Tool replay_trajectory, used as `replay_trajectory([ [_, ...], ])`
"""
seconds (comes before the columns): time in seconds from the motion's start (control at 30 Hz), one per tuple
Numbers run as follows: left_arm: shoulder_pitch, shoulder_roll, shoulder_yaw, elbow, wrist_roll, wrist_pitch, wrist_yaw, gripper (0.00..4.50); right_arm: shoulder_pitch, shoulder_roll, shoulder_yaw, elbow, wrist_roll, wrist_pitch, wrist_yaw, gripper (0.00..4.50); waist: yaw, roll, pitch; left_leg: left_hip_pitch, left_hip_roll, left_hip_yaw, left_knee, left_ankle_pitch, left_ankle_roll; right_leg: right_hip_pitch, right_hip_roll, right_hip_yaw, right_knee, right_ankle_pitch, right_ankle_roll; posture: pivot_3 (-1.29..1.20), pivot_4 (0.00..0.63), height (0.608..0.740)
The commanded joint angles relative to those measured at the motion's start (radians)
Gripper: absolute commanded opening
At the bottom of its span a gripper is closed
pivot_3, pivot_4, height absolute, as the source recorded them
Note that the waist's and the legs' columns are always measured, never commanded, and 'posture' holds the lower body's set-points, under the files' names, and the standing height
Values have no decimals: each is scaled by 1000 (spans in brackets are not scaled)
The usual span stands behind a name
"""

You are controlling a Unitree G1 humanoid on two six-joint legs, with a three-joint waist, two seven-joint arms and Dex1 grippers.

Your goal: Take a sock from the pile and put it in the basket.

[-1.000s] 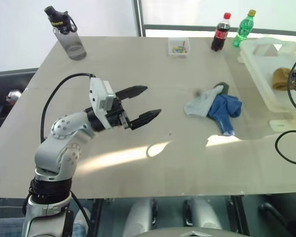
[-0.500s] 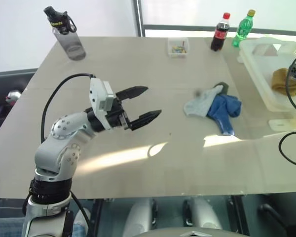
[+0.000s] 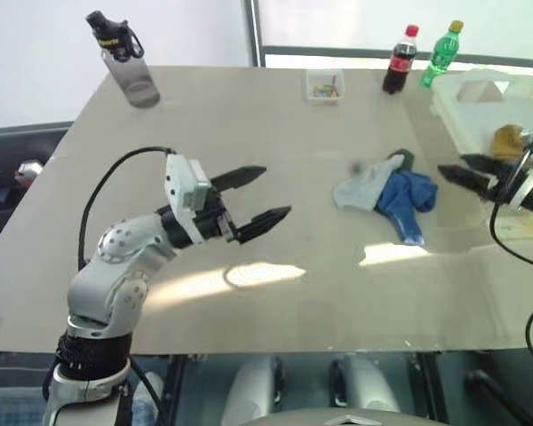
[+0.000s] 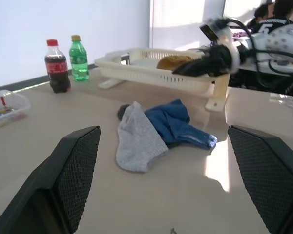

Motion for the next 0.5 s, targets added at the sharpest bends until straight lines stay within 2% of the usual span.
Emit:
replay_trajectory([
  [0.03,46,11,40,-54,-9,2,26,4500,92,-9,-58,-169,69,38,2,4478,0,0,0,1,0,0,0,0,0,0,0,0,0,0,0,0,150,740],
  [0.33,216,52,101,-145,-52,15,25,4500,307,-38,-86,-401,166,63,50,4478,3,0,0,0,0,-1,-1,0,0,0,0,0,-1,0,0,0,150,740],
  [0.5,314,69,149,-179,-48,6,36,4500,444,-57,-72,-463,116,-65,129,4478,13,0,0,0,0,-2,0,0,1,1,0,-1,-2,0,0,0,150,740],
])
